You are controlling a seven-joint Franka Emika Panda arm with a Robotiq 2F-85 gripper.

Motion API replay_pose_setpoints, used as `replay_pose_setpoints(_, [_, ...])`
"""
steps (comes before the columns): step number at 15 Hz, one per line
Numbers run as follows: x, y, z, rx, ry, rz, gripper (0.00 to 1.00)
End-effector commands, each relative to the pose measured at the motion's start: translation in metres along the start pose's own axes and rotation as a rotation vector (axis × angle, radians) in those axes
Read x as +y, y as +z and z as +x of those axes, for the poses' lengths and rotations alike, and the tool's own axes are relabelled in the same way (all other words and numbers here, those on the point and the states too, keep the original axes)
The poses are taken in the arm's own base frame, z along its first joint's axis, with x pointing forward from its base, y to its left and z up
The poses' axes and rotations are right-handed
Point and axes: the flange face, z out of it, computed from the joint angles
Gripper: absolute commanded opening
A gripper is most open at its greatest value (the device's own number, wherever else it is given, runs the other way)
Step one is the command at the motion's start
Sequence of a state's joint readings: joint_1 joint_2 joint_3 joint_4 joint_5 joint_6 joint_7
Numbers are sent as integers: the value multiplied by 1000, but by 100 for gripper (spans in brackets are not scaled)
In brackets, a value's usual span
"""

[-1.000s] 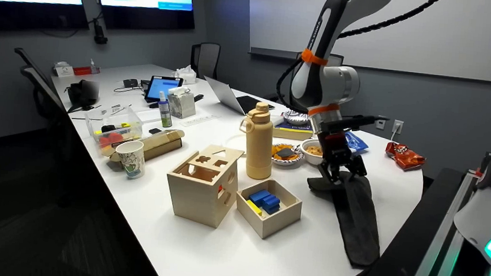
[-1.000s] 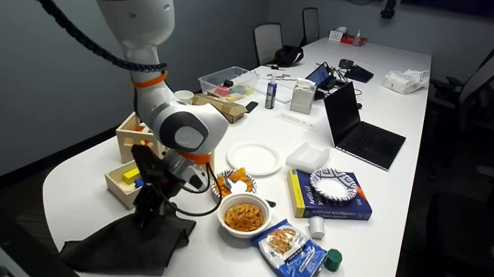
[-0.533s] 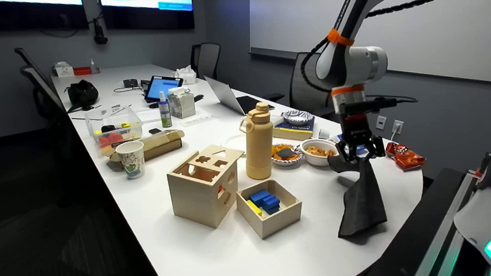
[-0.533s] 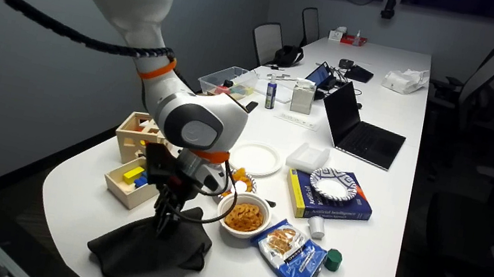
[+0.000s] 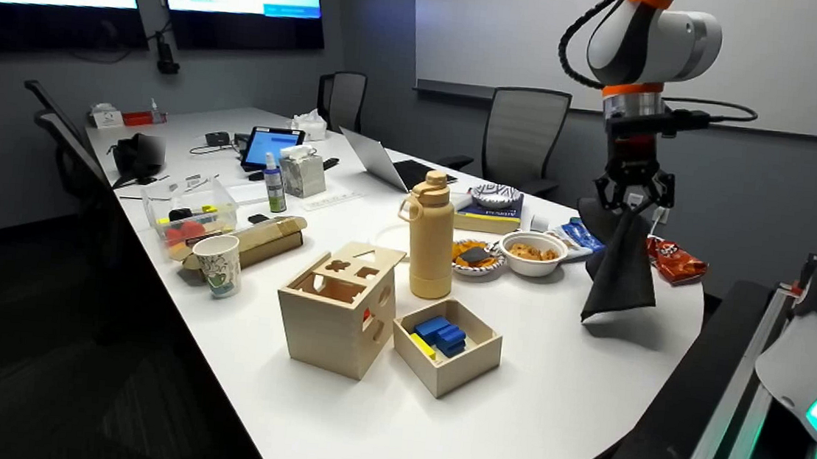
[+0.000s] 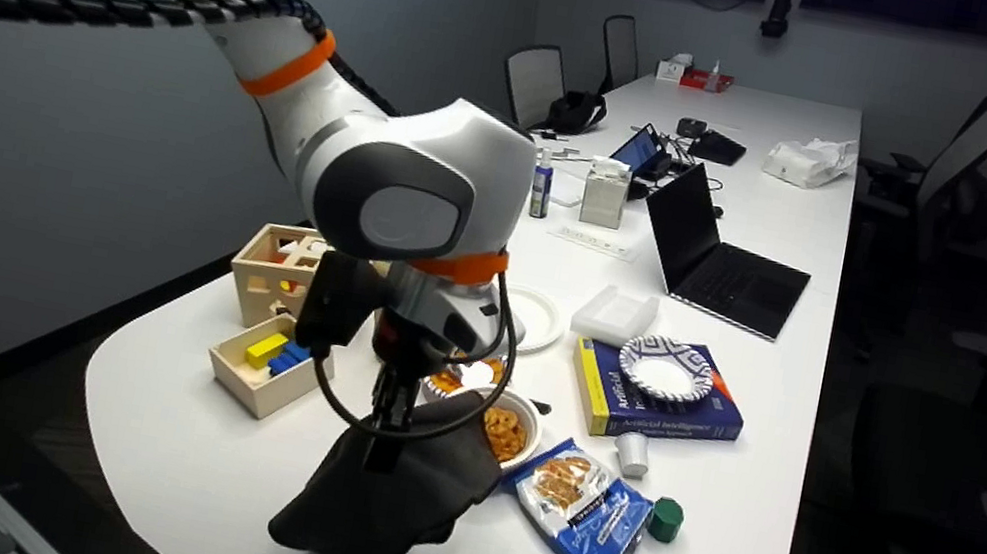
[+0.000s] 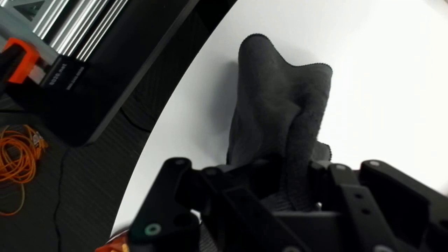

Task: Use the towel to wipe the table top

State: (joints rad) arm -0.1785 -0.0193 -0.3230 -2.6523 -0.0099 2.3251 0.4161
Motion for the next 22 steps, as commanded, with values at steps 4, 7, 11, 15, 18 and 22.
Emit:
replay_pose_setpoints(4, [29,-50,12,145,98,43,0])
replay_pose_setpoints(7, [29,-47,26,154,115,42,0])
replay_pose_setpoints(11, [23,-30,44,153,123,34,0])
replay_pose_setpoints(15, [14,-10,69,169,128,9,0])
replay_pose_setpoints(18, [11,1,86,183,135,-6,0])
replay_pose_setpoints(22, [8,14,105,179,146,-28,0])
